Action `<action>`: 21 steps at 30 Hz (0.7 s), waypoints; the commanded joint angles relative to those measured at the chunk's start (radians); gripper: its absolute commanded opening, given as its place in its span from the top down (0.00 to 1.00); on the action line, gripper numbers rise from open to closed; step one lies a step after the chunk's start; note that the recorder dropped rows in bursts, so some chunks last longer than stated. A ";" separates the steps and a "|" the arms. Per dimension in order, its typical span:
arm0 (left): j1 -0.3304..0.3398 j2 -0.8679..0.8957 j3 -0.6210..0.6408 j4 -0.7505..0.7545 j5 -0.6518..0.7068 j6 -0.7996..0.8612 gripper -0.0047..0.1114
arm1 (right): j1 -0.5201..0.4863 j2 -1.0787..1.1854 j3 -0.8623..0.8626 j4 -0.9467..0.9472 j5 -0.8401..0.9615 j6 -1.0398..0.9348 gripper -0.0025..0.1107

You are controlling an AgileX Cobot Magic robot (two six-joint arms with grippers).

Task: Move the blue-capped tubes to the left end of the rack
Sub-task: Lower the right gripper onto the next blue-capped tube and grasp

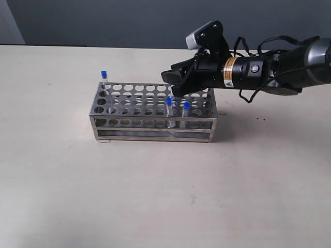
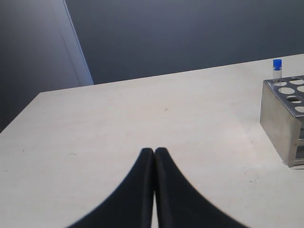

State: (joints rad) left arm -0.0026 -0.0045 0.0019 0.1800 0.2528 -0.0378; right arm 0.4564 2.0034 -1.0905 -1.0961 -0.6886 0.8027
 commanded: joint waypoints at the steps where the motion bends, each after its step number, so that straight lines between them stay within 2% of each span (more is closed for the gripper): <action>1: -0.007 0.004 -0.002 -0.002 -0.013 -0.003 0.96 | -0.007 0.025 0.003 0.079 -0.006 -0.051 0.64; 16: -0.007 0.004 -0.002 -0.002 -0.013 -0.003 0.96 | -0.007 0.083 0.003 0.082 -0.028 -0.048 0.64; 18: -0.007 0.004 -0.002 -0.002 -0.013 -0.003 0.96 | -0.007 0.083 0.003 0.096 -0.028 -0.048 0.68; 21: -0.007 0.004 -0.002 -0.002 -0.013 -0.003 0.96 | -0.007 0.083 0.003 0.100 -0.015 -0.048 0.86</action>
State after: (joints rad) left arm -0.0026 -0.0045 0.0019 0.1800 0.2528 -0.0378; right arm 0.4564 2.0889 -1.0905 -1.0084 -0.7146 0.7608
